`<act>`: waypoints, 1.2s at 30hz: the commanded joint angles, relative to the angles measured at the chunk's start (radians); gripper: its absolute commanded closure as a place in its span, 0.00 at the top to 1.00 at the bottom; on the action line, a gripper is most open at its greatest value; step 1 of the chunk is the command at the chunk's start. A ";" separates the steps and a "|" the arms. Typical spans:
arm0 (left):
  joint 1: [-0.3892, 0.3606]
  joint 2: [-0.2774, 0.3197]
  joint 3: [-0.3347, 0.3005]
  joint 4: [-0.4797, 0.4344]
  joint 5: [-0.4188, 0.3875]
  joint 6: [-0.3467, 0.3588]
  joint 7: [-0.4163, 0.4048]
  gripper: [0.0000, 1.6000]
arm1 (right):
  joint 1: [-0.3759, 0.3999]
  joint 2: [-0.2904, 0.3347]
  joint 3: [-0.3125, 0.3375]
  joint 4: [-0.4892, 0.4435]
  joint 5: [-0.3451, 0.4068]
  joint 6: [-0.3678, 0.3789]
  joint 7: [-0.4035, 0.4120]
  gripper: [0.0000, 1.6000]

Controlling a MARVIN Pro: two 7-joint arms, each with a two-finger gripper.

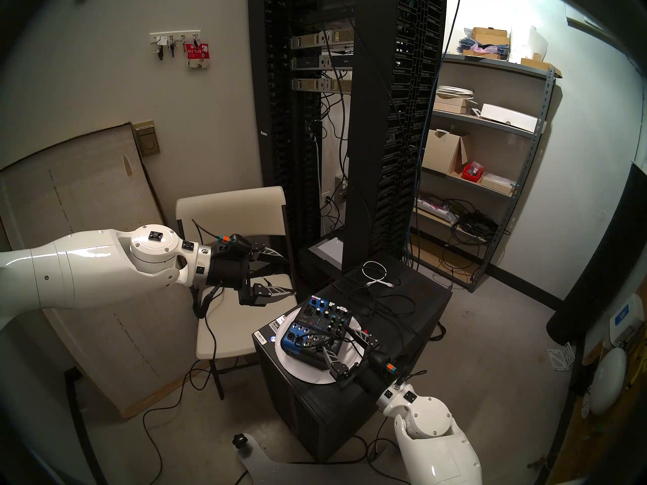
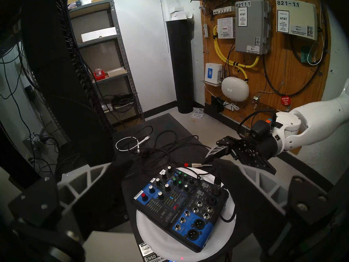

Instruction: Insert aux cable

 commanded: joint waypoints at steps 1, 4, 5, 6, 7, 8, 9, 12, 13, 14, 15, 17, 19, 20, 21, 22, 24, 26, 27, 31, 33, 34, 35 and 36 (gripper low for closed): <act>-0.014 -0.002 -0.013 0.002 -0.004 -0.003 -0.001 1.00 | -0.017 0.011 0.013 -0.063 0.018 0.016 0.013 0.90; -0.014 -0.006 -0.013 0.006 -0.005 -0.002 -0.004 1.00 | -0.028 0.014 0.024 -0.078 0.024 0.029 0.025 0.90; -0.015 -0.007 -0.013 0.007 -0.005 -0.002 -0.005 1.00 | -0.034 0.015 0.027 -0.087 0.027 0.029 0.027 0.91; -0.015 -0.007 -0.013 0.007 -0.005 -0.002 -0.005 1.00 | -0.034 0.015 0.027 -0.087 0.027 0.029 0.027 0.91; -0.014 -0.008 -0.013 0.007 -0.005 -0.002 -0.006 1.00 | -0.039 0.016 0.032 -0.096 0.030 0.031 0.029 0.91; -0.014 -0.009 -0.013 0.008 -0.005 -0.001 -0.006 1.00 | -0.045 0.017 0.037 -0.108 0.035 0.036 0.032 0.89; -0.014 -0.009 -0.012 0.009 -0.005 -0.001 -0.006 1.00 | -0.049 0.016 0.041 -0.117 0.040 0.041 0.033 0.91; -0.013 -0.013 -0.012 0.014 -0.006 -0.002 -0.009 1.00 | -0.069 0.026 0.057 -0.161 0.049 0.047 0.047 0.92; -0.013 -0.013 -0.012 0.014 -0.006 -0.002 -0.009 1.00 | -0.069 0.026 0.057 -0.161 0.049 0.047 0.047 0.92; -0.013 -0.014 -0.011 0.015 -0.007 -0.002 -0.009 1.00 | -0.072 0.028 0.060 -0.169 0.039 0.036 0.042 0.92; -0.012 -0.015 -0.011 0.017 -0.007 -0.002 -0.010 1.00 | -0.073 0.026 0.067 -0.172 0.046 0.044 0.042 0.93; -0.010 -0.019 -0.010 0.021 -0.009 -0.004 -0.011 1.00 | -0.064 0.026 0.079 -0.164 0.043 0.044 0.034 0.93; -0.010 -0.022 -0.010 0.023 -0.011 -0.004 -0.012 1.00 | -0.047 0.025 0.088 -0.148 0.037 0.041 0.023 0.91; -0.009 -0.023 -0.010 0.024 -0.012 -0.004 -0.011 1.00 | -0.038 0.022 0.094 -0.141 0.034 0.035 0.016 0.91; -0.008 -0.024 -0.009 0.024 -0.012 -0.004 -0.011 1.00 | -0.030 0.024 0.097 -0.136 0.036 0.037 0.018 0.91; -0.008 -0.025 -0.009 0.025 -0.013 -0.004 -0.011 1.00 | -0.023 0.023 0.103 -0.130 0.034 0.030 0.012 0.91; -0.008 -0.026 -0.008 0.025 -0.014 -0.004 -0.011 1.00 | -0.012 0.024 0.111 -0.128 0.036 0.031 0.008 0.90; -0.008 -0.026 -0.008 0.025 -0.015 -0.003 -0.011 1.00 | -0.002 0.025 0.119 -0.126 0.035 0.031 -0.001 0.90; -0.008 -0.026 -0.007 0.025 -0.015 -0.004 -0.010 1.00 | 0.003 0.026 0.123 -0.124 0.034 0.030 -0.005 0.92; -0.005 -0.025 -0.005 0.024 -0.016 -0.006 -0.006 1.00 | 0.023 0.033 0.140 -0.116 0.037 0.028 -0.010 0.92; -0.004 -0.023 -0.004 0.022 -0.016 -0.007 -0.004 1.00 | 0.025 0.034 0.146 -0.118 0.034 0.026 -0.015 0.93; -0.004 -0.023 -0.003 0.022 -0.017 -0.008 -0.003 1.00 | 0.027 0.035 0.148 -0.117 0.036 0.026 -0.013 0.93; -0.004 -0.022 -0.003 0.021 -0.017 -0.008 -0.002 1.00 | 0.028 0.036 0.150 -0.117 0.036 0.026 -0.013 0.94; -0.004 -0.022 -0.003 0.020 -0.017 -0.009 -0.002 1.00 | 0.029 0.037 0.152 -0.116 0.036 0.025 -0.013 0.93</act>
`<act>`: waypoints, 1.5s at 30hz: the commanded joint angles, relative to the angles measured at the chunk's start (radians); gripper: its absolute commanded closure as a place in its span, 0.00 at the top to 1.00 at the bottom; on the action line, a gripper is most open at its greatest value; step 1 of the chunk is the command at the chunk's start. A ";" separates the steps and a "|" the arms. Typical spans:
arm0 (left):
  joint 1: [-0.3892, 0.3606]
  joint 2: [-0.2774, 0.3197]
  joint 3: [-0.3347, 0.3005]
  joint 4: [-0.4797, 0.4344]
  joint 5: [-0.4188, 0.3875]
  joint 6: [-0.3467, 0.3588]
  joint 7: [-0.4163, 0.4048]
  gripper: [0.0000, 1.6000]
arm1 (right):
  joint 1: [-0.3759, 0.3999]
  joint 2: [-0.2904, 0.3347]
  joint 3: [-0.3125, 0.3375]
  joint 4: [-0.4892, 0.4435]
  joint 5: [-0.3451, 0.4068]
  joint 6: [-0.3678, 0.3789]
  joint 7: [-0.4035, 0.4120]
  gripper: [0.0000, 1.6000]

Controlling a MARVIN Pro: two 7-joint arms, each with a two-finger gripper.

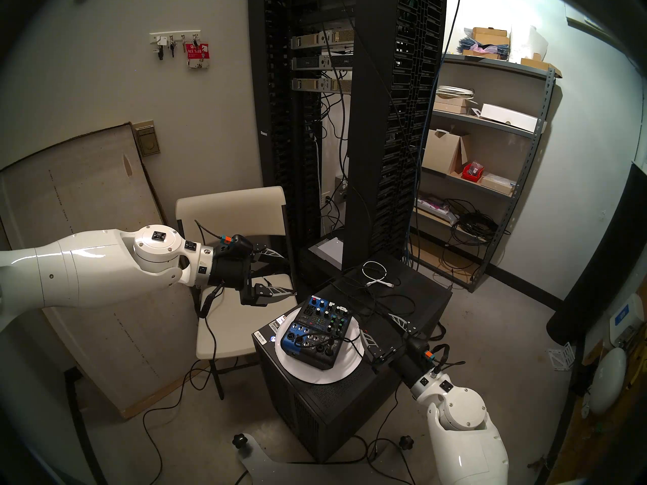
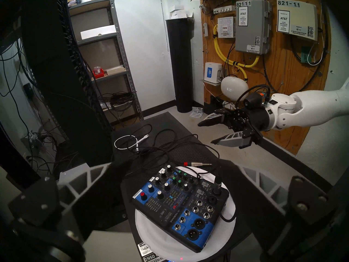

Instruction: Insert aux cable

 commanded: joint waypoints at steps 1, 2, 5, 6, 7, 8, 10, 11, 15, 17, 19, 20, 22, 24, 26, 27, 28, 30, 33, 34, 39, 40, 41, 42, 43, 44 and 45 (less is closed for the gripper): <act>-0.008 0.002 -0.011 -0.008 -0.005 -0.008 0.007 1.00 | 0.039 0.007 0.008 -0.010 0.004 -0.014 -0.001 0.93; -0.008 0.002 -0.010 -0.008 -0.005 -0.009 0.008 1.00 | 0.040 0.007 0.009 -0.009 0.005 -0.012 0.000 0.95; -0.008 0.002 -0.009 -0.008 -0.004 -0.010 0.009 1.00 | 0.038 0.007 0.010 -0.007 0.005 -0.012 0.002 0.91; -0.008 0.002 -0.009 -0.008 -0.004 -0.011 0.009 1.00 | 0.038 0.007 0.011 -0.005 0.005 -0.013 0.002 0.91; -0.008 0.002 -0.009 -0.008 -0.004 -0.011 0.009 1.00 | 0.038 0.007 0.011 -0.004 0.005 -0.014 0.002 0.91; -0.009 0.002 -0.008 -0.008 -0.004 -0.012 0.009 1.00 | 0.038 0.007 0.011 -0.002 0.005 -0.015 0.003 0.91; -0.010 0.002 -0.008 -0.008 -0.004 -0.011 0.010 1.00 | 0.037 0.007 0.012 -0.001 0.004 -0.017 0.002 0.93; -0.010 0.002 -0.008 -0.008 -0.004 -0.011 0.011 1.00 | 0.037 0.007 0.011 0.000 0.003 -0.018 0.002 0.93; -0.013 0.011 -0.013 -0.018 -0.013 -0.017 0.015 1.00 | 0.034 0.001 0.014 0.001 -0.006 -0.038 -0.011 1.00; -0.014 0.011 -0.012 -0.018 -0.014 -0.018 0.015 1.00 | 0.034 0.000 0.014 0.002 -0.006 -0.040 -0.011 1.00; -0.014 0.012 -0.012 -0.018 -0.014 -0.018 0.016 1.00 | 0.034 0.001 0.013 0.002 -0.006 -0.040 -0.012 1.00; -0.014 0.012 -0.012 -0.018 -0.014 -0.018 0.016 1.00 | 0.034 0.001 0.013 0.002 -0.006 -0.041 -0.012 1.00; -0.014 0.012 -0.011 -0.018 -0.014 -0.018 0.016 1.00 | 0.034 0.001 0.012 0.002 -0.006 -0.041 -0.013 1.00; -0.015 0.012 -0.011 -0.019 -0.014 -0.018 0.016 1.00 | 0.034 0.002 0.012 0.002 -0.006 -0.042 -0.014 1.00; -0.015 0.012 -0.011 -0.019 -0.014 -0.018 0.016 1.00 | 0.034 0.002 0.011 0.002 -0.006 -0.042 -0.015 1.00; -0.015 0.012 -0.011 -0.019 -0.014 -0.018 0.016 1.00 | 0.034 0.003 0.011 0.002 -0.006 -0.042 -0.015 1.00; -0.015 0.012 -0.011 -0.019 -0.014 -0.018 0.016 1.00 | 0.034 0.003 0.011 0.002 -0.006 -0.042 -0.016 1.00; -0.015 0.012 -0.011 -0.019 -0.014 -0.018 0.016 1.00 | 0.034 0.003 0.010 0.002 -0.006 -0.042 -0.016 1.00; -0.015 0.012 -0.011 -0.019 -0.015 -0.019 0.016 1.00 | 0.034 0.004 0.010 0.002 -0.005 -0.043 -0.017 1.00; -0.015 0.012 -0.011 -0.019 -0.015 -0.019 0.016 1.00 | 0.034 0.004 0.010 0.002 -0.005 -0.043 -0.017 1.00; -0.015 0.012 -0.011 -0.019 -0.015 -0.019 0.016 1.00 | 0.034 0.005 0.009 0.002 -0.005 -0.043 -0.018 1.00; -0.015 0.012 -0.011 -0.019 -0.015 -0.019 0.016 1.00 | 0.034 0.005 0.009 0.002 -0.005 -0.043 -0.018 1.00; -0.015 0.012 -0.011 -0.019 -0.015 -0.019 0.016 1.00 | 0.034 0.005 0.009 0.002 -0.005 -0.043 -0.018 1.00; -0.015 0.012 -0.011 -0.019 -0.015 -0.019 0.016 1.00 | 0.034 0.005 0.009 0.002 -0.005 -0.043 -0.018 1.00; -0.015 0.012 -0.011 -0.019 -0.015 -0.019 0.016 1.00 | 0.034 0.005 0.009 0.002 -0.005 -0.043 -0.018 1.00; -0.015 0.012 -0.011 -0.019 -0.015 -0.019 0.016 1.00 | 0.034 0.005 0.009 0.002 -0.005 -0.043 -0.018 1.00; -0.015 0.012 -0.011 -0.019 -0.015 -0.019 0.016 1.00 | 0.034 0.005 0.009 0.002 -0.005 -0.043 -0.018 1.00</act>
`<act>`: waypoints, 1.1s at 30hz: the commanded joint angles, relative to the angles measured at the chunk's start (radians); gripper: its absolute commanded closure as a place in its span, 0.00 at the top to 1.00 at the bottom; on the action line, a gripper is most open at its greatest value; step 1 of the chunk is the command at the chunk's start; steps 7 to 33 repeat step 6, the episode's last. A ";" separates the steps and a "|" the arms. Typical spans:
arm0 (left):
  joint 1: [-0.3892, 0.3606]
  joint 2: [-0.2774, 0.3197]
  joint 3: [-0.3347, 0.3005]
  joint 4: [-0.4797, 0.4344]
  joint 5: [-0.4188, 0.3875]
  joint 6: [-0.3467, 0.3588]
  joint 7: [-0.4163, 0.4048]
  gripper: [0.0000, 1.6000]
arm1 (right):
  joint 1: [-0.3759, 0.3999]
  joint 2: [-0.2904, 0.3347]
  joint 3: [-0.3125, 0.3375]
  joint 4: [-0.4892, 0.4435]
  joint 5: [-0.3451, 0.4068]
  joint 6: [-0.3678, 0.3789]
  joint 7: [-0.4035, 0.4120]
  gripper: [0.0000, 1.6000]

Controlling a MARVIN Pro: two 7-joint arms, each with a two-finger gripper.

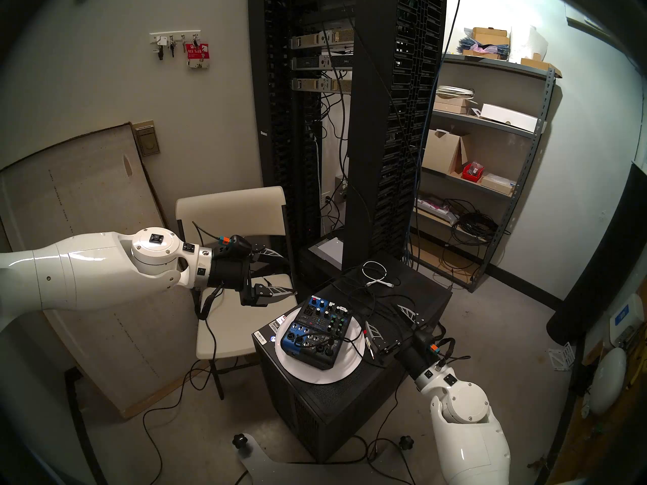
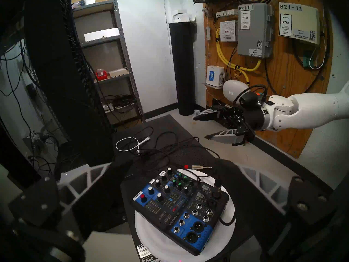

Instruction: Insert aux cable

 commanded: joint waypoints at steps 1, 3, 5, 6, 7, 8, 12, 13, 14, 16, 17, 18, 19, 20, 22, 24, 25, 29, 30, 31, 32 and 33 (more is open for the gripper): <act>-0.015 -0.004 -0.015 0.001 -0.002 -0.006 -0.002 1.00 | 0.010 0.001 -0.001 -0.017 0.002 -0.008 0.003 1.00; -0.015 -0.004 -0.015 0.001 -0.002 -0.006 -0.002 1.00 | 0.010 0.002 -0.001 -0.017 0.002 -0.008 0.003 1.00; -0.015 -0.004 -0.015 0.001 -0.002 -0.006 -0.002 1.00 | 0.010 0.002 -0.001 -0.017 0.002 -0.008 0.003 1.00; -0.015 -0.004 -0.015 0.001 -0.002 -0.006 -0.002 1.00 | 0.010 0.002 -0.001 -0.017 0.002 -0.008 0.003 1.00; -0.015 -0.004 -0.015 0.001 -0.002 -0.006 -0.002 1.00 | 0.010 0.002 -0.001 -0.017 0.002 -0.008 0.003 1.00; -0.015 -0.004 -0.015 0.001 -0.002 -0.006 -0.002 1.00 | 0.010 0.002 -0.001 -0.017 0.002 -0.008 0.003 1.00; -0.015 -0.004 -0.015 0.001 -0.002 -0.006 -0.002 1.00 | 0.010 0.002 -0.001 -0.017 0.002 -0.008 0.003 1.00; -0.015 -0.004 -0.015 0.001 -0.002 -0.006 -0.002 1.00 | 0.010 0.002 -0.001 -0.017 0.002 -0.008 0.003 1.00; -0.015 -0.004 -0.015 0.001 -0.002 -0.006 -0.002 1.00 | 0.010 0.002 -0.001 -0.017 0.002 -0.008 0.003 1.00; -0.015 -0.004 -0.015 0.001 -0.002 -0.006 -0.002 1.00 | 0.010 0.002 -0.001 -0.017 0.002 -0.008 0.003 1.00; -0.015 -0.004 -0.015 0.001 -0.002 -0.006 -0.002 1.00 | 0.010 0.002 -0.001 -0.017 0.002 -0.008 0.003 1.00; -0.015 -0.004 -0.015 0.001 -0.002 -0.006 -0.002 1.00 | 0.010 0.002 -0.001 -0.017 0.002 -0.008 0.003 1.00; -0.015 -0.004 -0.015 0.001 -0.002 -0.006 -0.002 1.00 | 0.010 0.002 -0.001 -0.017 0.002 -0.008 0.003 1.00; -0.015 -0.004 -0.015 0.001 -0.002 -0.006 -0.002 1.00 | 0.010 0.002 -0.001 -0.017 0.002 -0.008 0.003 1.00; -0.015 -0.004 -0.015 0.001 -0.002 -0.006 -0.002 1.00 | 0.010 0.002 -0.001 -0.017 0.002 -0.008 0.003 1.00; -0.015 -0.004 -0.015 0.001 -0.002 -0.006 -0.002 1.00 | 0.010 0.002 -0.001 -0.017 0.002 -0.008 0.003 1.00; -0.015 -0.004 -0.015 0.001 -0.002 -0.006 -0.002 1.00 | 0.010 0.002 -0.001 -0.017 0.002 -0.008 0.003 1.00; -0.015 -0.004 -0.015 0.001 -0.002 -0.006 -0.002 1.00 | 0.010 0.002 -0.001 -0.017 0.002 -0.008 0.003 1.00; -0.015 -0.004 -0.015 0.001 -0.002 -0.006 -0.002 1.00 | 0.010 0.002 -0.001 -0.017 0.002 -0.008 0.003 1.00; -0.015 -0.004 -0.015 0.001 -0.002 -0.006 -0.002 1.00 | 0.010 0.002 -0.001 -0.017 0.002 -0.008 0.003 1.00; -0.015 -0.004 -0.015 0.001 -0.002 -0.006 -0.002 1.00 | 0.010 0.002 -0.001 -0.017 0.002 -0.008 0.003 1.00; -0.015 -0.004 -0.015 0.001 -0.002 -0.006 -0.002 1.00 | 0.010 0.002 -0.001 -0.017 0.002 -0.008 0.003 1.00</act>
